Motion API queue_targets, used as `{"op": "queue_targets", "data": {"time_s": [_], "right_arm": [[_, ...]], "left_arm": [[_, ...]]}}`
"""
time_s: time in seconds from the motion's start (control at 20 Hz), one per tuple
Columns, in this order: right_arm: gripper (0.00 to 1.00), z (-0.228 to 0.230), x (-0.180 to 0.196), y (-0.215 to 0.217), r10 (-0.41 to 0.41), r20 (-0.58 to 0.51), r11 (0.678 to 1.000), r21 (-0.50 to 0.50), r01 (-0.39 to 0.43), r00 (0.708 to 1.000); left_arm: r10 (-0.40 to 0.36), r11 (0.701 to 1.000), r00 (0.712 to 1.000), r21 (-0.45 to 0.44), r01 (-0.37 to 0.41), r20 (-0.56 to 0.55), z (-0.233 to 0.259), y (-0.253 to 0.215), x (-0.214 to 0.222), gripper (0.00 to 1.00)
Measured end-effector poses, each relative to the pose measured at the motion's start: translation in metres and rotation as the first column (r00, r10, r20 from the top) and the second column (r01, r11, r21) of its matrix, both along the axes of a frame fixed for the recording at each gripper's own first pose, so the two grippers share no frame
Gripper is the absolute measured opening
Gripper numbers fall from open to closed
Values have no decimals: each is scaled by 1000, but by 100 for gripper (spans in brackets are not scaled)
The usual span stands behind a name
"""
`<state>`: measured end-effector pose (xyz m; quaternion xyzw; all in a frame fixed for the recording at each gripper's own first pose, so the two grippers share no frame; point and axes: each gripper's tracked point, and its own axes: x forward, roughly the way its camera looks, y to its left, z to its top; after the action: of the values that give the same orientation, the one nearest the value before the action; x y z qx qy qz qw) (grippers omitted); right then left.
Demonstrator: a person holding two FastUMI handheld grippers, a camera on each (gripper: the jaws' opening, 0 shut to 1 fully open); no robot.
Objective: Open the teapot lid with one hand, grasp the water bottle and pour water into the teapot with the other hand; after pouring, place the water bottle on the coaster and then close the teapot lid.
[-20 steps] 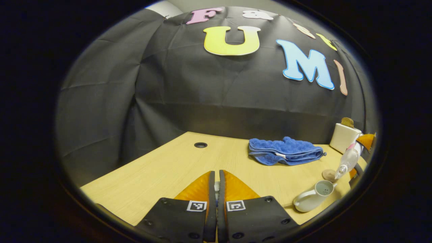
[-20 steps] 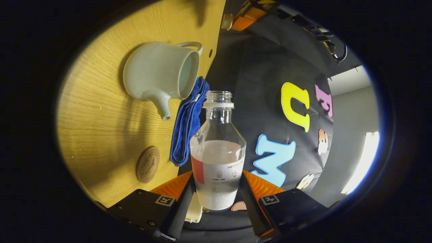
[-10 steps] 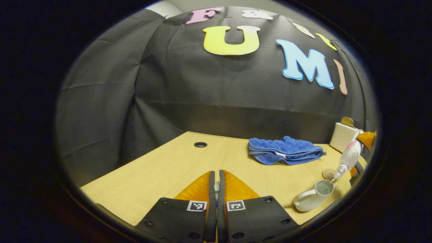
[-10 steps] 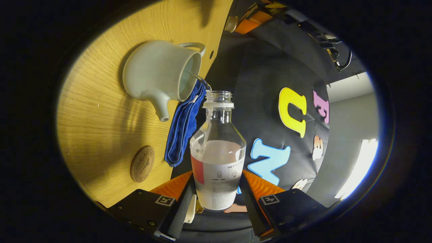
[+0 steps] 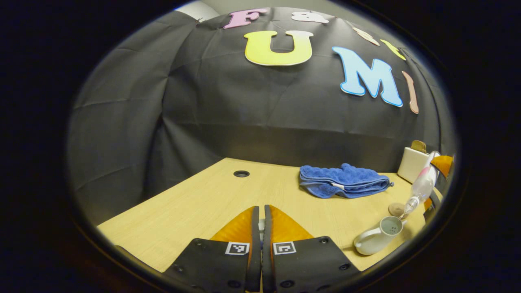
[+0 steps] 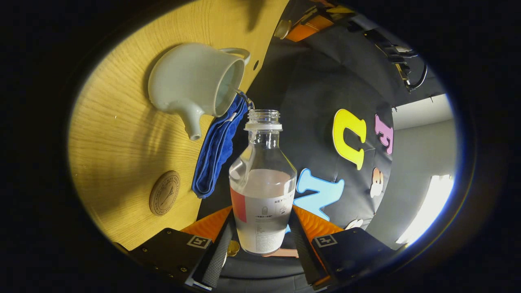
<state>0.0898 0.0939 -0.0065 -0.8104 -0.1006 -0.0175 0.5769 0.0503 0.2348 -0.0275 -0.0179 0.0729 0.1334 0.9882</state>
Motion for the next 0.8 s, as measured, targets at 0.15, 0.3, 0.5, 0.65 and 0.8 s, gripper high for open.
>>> {"op": "queue_targets", "data": {"time_s": [0.15, 0.3, 0.5, 0.65, 0.8], "right_arm": [[76, 5, 3, 1, 4, 6, 1000, -12, -4, 1000], [76, 10, 6, 2, 10, 25, 1000, -30, -9, 1000], [76, 13, 6, 2, 12, 38, 999, -49, -10, 999], [76, 13, 5, 3, 18, 46, 998, -65, -15, 999], [76, 14, 5, 3, 22, 49, 997, -77, -18, 999]], "left_arm": [[-1, 1000, 1000, -1, 1, -1, 0, 0, 0, 8], [-1, 1000, 1000, -1, 1, -1, 0, 0, 0, 8], [-3, 1000, 1000, -2, 3, -2, 0, -1, 0, 8], [-5, 1000, 1000, -3, 5, -5, 0, -1, 0, 8], [-7, 1000, 1000, -4, 7, -6, 0, -1, 0, 8]]}}
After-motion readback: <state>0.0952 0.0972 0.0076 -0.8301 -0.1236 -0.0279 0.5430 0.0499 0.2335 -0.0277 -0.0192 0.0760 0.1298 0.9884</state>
